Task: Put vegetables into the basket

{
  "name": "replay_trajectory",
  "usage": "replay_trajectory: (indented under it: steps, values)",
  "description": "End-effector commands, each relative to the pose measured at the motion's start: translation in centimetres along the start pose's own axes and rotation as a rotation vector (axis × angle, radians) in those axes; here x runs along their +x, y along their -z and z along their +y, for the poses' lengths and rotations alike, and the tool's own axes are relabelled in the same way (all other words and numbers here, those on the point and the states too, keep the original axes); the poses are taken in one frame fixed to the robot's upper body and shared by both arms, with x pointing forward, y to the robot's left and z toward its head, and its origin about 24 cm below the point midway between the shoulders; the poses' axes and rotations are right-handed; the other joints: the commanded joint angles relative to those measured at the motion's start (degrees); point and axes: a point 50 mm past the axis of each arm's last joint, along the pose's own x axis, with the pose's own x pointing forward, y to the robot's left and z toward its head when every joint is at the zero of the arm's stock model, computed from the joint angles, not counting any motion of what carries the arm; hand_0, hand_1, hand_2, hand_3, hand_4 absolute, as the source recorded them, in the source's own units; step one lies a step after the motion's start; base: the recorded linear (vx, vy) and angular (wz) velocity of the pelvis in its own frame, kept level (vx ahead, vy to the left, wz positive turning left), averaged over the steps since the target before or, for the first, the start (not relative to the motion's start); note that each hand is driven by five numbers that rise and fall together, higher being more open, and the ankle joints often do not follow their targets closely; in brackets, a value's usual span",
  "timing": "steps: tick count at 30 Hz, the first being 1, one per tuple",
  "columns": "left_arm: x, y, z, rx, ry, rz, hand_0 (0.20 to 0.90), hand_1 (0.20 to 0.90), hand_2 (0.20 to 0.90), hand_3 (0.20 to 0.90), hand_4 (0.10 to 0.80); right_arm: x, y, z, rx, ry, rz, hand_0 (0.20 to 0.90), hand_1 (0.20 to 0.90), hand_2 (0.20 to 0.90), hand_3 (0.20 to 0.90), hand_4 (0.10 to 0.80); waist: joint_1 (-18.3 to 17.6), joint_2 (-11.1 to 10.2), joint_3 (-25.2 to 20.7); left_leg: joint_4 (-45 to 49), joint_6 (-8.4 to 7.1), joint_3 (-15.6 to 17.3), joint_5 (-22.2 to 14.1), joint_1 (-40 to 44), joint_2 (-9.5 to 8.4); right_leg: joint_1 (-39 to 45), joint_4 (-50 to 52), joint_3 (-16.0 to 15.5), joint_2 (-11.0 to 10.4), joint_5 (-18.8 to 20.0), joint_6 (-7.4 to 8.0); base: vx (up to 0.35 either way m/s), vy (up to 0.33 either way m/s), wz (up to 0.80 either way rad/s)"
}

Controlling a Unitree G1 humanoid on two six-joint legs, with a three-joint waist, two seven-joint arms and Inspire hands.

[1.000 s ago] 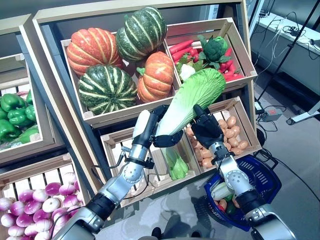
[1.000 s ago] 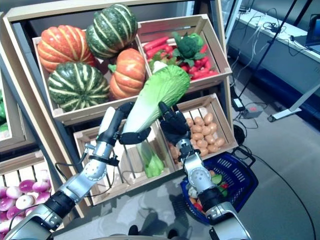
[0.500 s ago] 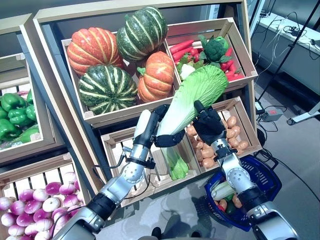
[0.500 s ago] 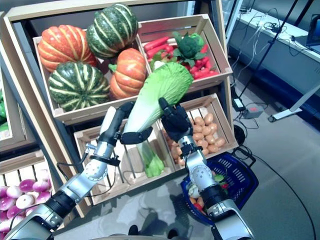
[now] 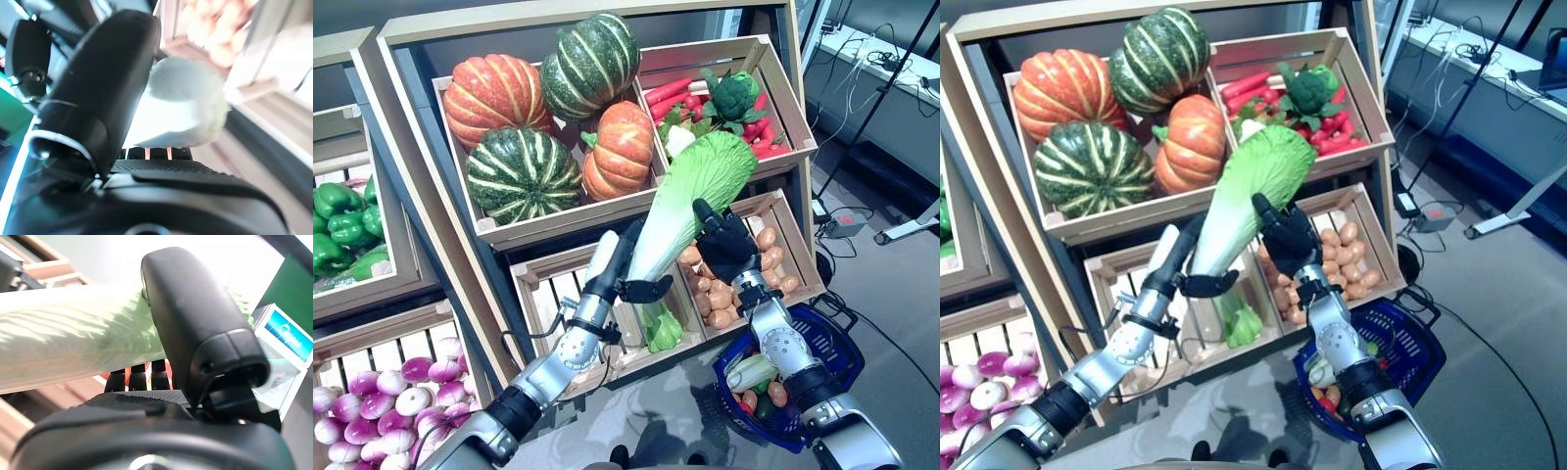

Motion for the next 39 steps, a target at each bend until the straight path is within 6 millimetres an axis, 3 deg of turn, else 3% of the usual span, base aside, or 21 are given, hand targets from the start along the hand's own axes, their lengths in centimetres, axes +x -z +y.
replay_trajectory:
  steps: [1,3,9,18,22,28,35,39]
  values:
    - [-0.5,0.8,0.0,-0.073,-0.013,0.025,0.900,0.900,0.900,0.900,0.800,2.5,-6.5,3.2,-0.087,-0.138,-0.285,0.300,0.300,0.300,0.300,0.400,0.6,-1.7,-3.9,0.1,0.62,0.0,-2.4,-0.1,-1.66,-0.5,0.1,0.0,-1.2,3.3,-1.27,0.000,0.000,0.00]
    - [-1.5,2.9,1.0,-0.023,-0.082,0.125,0.900,0.900,0.900,0.900,0.800,1.5,-6.9,1.8,-0.135,-0.070,-0.296,0.300,0.300,0.300,0.300,0.400,0.5,-1.7,-3.6,0.1,0.62,0.2,-2.4,0.0,-1.63,-0.5,0.1,0.1,-1.1,3.4,-1.34,0.000,0.000,0.00]
    - [-3.3,6.5,2.6,0.079,-0.148,0.313,0.900,0.900,0.900,0.900,0.800,-0.7,-7.2,-1.1,-0.161,0.043,-0.294,0.300,0.300,0.300,0.300,0.400,-0.6,-1.3,-3.5,0.1,0.52,1.0,-2.4,0.3,-1.41,-0.6,0.1,0.8,-1.1,3.6,-1.28,0.000,0.000,0.00]
    - [-6.8,11.1,2.3,0.043,-0.164,0.652,0.900,0.900,0.900,0.900,0.800,-4.2,-8.6,-5.7,-0.241,0.307,-0.293,0.300,0.300,0.300,0.300,0.400,-2.3,-0.8,-3.1,0.1,0.33,2.1,-2.6,0.7,-1.31,-0.8,0.1,1.9,-1.0,3.8,-0.94,-0.004,0.005,-0.07]
    - [-6.9,11.1,2.2,0.023,-0.169,0.652,0.900,0.900,0.900,0.900,0.800,-6.7,-9.1,-8.7,-0.337,0.514,-0.253,0.300,0.300,0.300,0.300,0.400,-2.5,-0.8,-2.6,0.1,0.34,2.3,-2.6,0.7,-1.30,-1.0,0.1,2.2,-1.0,4.0,-0.82,-0.016,-0.013,-0.04]
    - [-5.0,9.9,2.2,0.013,-0.191,0.567,0.900,0.900,0.900,0.900,0.800,-9.9,-11.3,-12.2,-0.534,0.824,-0.204,0.300,0.300,0.300,0.300,0.400,-1.8,-0.8,-1.3,0.1,0.47,2.1,-2.5,0.8,-1.39,-0.9,0.1,2.4,-0.8,4.3,-0.95,-0.003,-0.044,-0.07]
    - [-3.6,8.4,2.4,-0.011,-0.200,0.477,0.900,0.900,0.900,0.900,0.800,-11.3,-14.1,-13.4,-0.619,1.076,-0.226,0.300,0.300,0.300,0.300,0.400,-0.6,-0.6,0.4,0.7,0.27,1.7,-2.5,0.7,-1.18,-0.7,0.4,1.8,-0.8,4.2,-1.30,0.030,-0.042,-0.02]
    - [-2.1,6.4,3.0,-0.030,-0.225,0.367,0.900,0.900,0.900,0.900,0.800,-10.8,-16.0,-12.8,-0.653,1.134,-0.281,0.300,0.300,0.300,0.300,0.400,0.0,0.1,2.8,4.1,-0.17,1.5,-2.8,-2.0,-1.17,-2.4,2.9,0.3,-1.4,3.6,-1.83,-0.033,-0.011,0.00]
